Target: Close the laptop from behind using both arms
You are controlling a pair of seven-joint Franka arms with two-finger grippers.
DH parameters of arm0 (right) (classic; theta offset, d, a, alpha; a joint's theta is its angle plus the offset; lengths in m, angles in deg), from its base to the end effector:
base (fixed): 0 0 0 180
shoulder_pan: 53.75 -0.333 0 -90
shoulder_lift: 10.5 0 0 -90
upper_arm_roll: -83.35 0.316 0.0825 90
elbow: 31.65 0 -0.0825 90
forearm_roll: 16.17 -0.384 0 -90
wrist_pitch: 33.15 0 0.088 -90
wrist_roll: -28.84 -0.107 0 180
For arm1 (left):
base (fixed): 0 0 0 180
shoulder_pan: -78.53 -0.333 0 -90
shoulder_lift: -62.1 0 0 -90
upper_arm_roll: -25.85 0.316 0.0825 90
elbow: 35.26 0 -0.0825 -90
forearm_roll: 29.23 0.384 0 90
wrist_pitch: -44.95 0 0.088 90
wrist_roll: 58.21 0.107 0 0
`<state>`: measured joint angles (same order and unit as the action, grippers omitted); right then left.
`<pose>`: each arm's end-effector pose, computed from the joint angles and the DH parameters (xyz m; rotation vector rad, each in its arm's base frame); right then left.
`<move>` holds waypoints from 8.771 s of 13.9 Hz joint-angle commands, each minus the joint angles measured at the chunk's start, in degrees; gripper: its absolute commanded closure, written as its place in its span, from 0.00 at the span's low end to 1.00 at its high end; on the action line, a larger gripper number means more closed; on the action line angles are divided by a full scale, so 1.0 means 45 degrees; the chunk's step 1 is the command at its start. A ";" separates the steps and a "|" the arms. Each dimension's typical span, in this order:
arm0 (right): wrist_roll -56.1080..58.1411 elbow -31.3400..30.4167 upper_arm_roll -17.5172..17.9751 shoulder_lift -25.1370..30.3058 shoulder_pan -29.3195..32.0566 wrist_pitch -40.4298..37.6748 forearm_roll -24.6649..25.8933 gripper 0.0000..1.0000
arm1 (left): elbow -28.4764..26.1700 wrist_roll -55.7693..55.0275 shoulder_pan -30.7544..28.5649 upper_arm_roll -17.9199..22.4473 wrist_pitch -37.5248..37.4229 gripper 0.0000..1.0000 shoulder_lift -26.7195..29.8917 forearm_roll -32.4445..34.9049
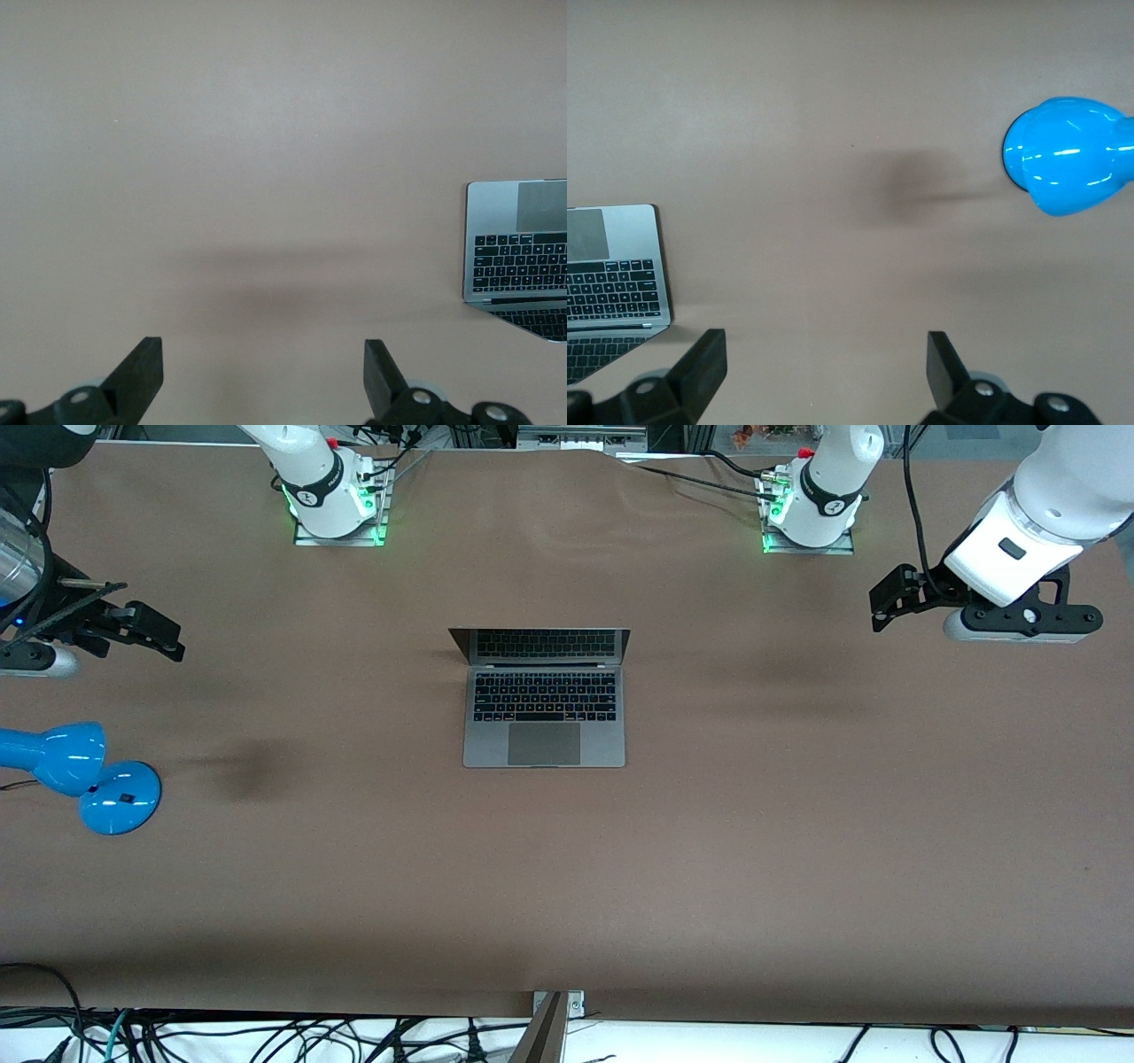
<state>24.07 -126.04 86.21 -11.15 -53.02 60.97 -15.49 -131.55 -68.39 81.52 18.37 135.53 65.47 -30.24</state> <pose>0.5618 0.0196 0.5881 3.1285 -0.0706 -0.0240 0.5256 -0.1010 0.6054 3.1385 -0.0065 -0.0666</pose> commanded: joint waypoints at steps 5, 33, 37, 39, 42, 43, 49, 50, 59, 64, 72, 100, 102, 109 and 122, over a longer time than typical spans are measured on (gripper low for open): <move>0.0103 -0.0138 0.0047 0.0183 0.0053 0.0178 0.0104 0.00 | -0.0184 0.0269 -0.0059 0.0059 0.0106 0.00 0.0190 -0.0030; 0.0123 -0.0118 0.0106 0.0144 0.0034 0.0081 0.0084 0.00 | -0.0242 -0.4436 0.0156 -0.4138 -0.0890 0.00 -0.0005 -0.0965; 0.0396 -0.0118 0.0204 -0.0361 -0.0531 -0.0307 0.0221 0.00 | -0.0281 -0.5762 0.0156 -0.5018 -0.0890 0.02 -0.0376 -0.2037; 0.0260 -0.0118 0.0204 -0.0654 -0.1252 -0.1223 0.0221 0.00 | -0.0320 -0.6504 0.0156 -0.5406 -0.0948 0.04 -0.0746 -0.2780; -0.0032 -0.0215 0.0223 -0.1163 -0.2813 -0.2963 0.0008 0.00 | -0.0359 -0.7520 0.0176 -0.6265 -0.1066 0.06 -0.1506 -0.3329; -0.0266 -0.0255 0.0223 -0.1280 -0.3205 -0.3198 -0.0032 0.00 | -0.0301 -0.7872 0.0176 -0.6501 -0.1066 0.05 -0.1896 -0.3466; -0.2356 -0.0724 0.0301 -0.1846 -0.5294 -0.3728 -0.1534 0.93 | -0.0106 -0.9435 0.0878 -0.6679 -0.0774 0.51 -0.3519 -0.4405; -0.2802 -0.0724 0.0301 -0.2002 -0.5685 -0.3709 -0.1749 1.00 | -0.0105 -0.9689 0.0937 -0.6698 -0.0676 0.74 -0.3618 -0.4405; -0.4351 -0.0743 0.0321 -0.3741 -0.7212 -0.2226 -0.3060 1.00 | 0.0090 -1.0063 0.1172 -0.6679 0.0475 1.00 -0.5667 -0.3822; -0.3959 -0.0704 0.0302 -0.4289 -0.7232 -0.0977 -0.3002 1.00 | 0.0070 -1.0063 0.1308 -0.6660 0.1452 1.00 -0.6566 -0.3000; -0.3492 -0.0607 0.0223 -0.4659 -0.7017 0.0821 -0.2807 1.00 | 0.0671 -1.0121 0.1308 -0.6562 0.2587 1.00 -0.8030 -0.1652; -0.2905 0.0311 0.0165 -0.7589 -0.6373 0.5587 -0.1576 1.00 | 0.3662 -1.0453 0.1444 -0.5957 0.4657 1.00 -1.1898 0.1650; -0.2905 0.0292 0.0165 -0.7804 -0.6353 0.5939 -0.1556 1.00 | 0.3994 -1.0434 0.1776 -0.5568 0.4657 1.00 -1.2133 0.1650; -0.2924 0.0370 0.0126 -0.8468 -0.6353 0.6486 -0.1224 1.00 | 0.4269 -1.0414 0.2031 -0.5234 0.5165 1.00 -1.2739 0.2019; -0.3061 0.0390 0.0126 -0.9327 -0.6314 0.8068 -0.1224 1.00 | 0.4250 -1.0395 0.2109 -0.5019 0.5595 0.82 -1.3052 0.2158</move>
<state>10.48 -125.47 86.50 -51.45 -81.73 95.67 -21.67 -114.47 -114.48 89.87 -4.79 160.70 7.89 -22.51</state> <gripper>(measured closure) 0.991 0.969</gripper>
